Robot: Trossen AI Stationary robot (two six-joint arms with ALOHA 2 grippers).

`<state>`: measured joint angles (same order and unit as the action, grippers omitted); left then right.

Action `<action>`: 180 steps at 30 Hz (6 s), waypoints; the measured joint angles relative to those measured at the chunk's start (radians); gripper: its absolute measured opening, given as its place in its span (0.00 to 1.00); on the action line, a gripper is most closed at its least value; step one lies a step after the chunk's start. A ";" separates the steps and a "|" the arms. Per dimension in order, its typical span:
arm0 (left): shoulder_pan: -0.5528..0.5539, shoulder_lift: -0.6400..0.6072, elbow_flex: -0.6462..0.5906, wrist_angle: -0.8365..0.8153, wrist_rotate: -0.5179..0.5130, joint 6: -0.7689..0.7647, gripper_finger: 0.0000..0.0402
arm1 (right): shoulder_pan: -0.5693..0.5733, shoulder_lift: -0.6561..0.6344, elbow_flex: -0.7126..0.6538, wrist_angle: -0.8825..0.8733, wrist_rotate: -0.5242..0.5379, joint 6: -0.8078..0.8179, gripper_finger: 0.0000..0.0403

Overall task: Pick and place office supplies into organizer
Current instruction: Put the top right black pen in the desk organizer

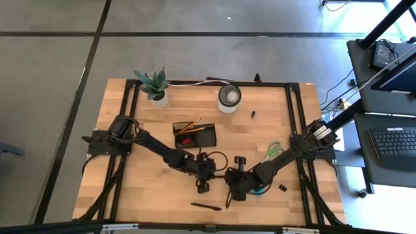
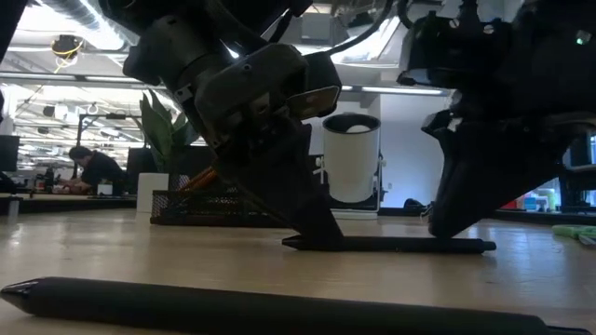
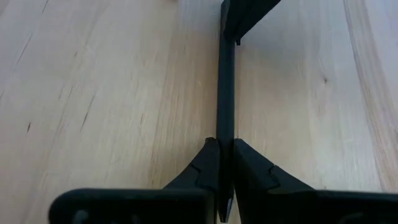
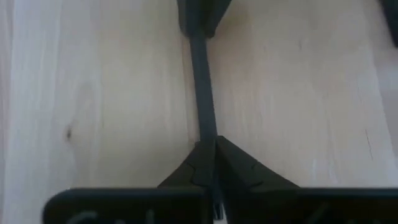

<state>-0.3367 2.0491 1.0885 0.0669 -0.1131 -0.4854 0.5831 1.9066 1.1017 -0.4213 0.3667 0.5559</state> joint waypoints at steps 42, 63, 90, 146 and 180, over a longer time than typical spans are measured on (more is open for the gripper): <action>0.007 0.003 -0.004 0.023 0.019 0.025 0.05 | 0.221 -0.134 -0.193 0.081 0.466 0.408 0.70; 0.022 0.003 -0.004 0.025 0.022 0.007 0.05 | 0.120 -0.150 -0.532 0.835 0.382 -0.008 0.70; 0.029 0.004 -0.018 0.045 -0.013 -0.055 0.04 | 0.002 -0.157 -0.521 0.686 0.044 0.015 0.58; -0.001 -0.205 -0.027 -0.116 -0.175 0.165 0.22 | -0.018 -0.165 -0.471 0.548 0.004 -0.095 0.12; -0.233 -0.553 -0.366 -0.442 -0.521 -0.387 0.15 | -0.091 -0.165 0.288 -0.567 0.244 -0.457 0.12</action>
<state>-0.5699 1.4958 0.7227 -0.3755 -0.6345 -0.8723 0.4922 1.7416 1.3897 -0.9881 0.6105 0.0988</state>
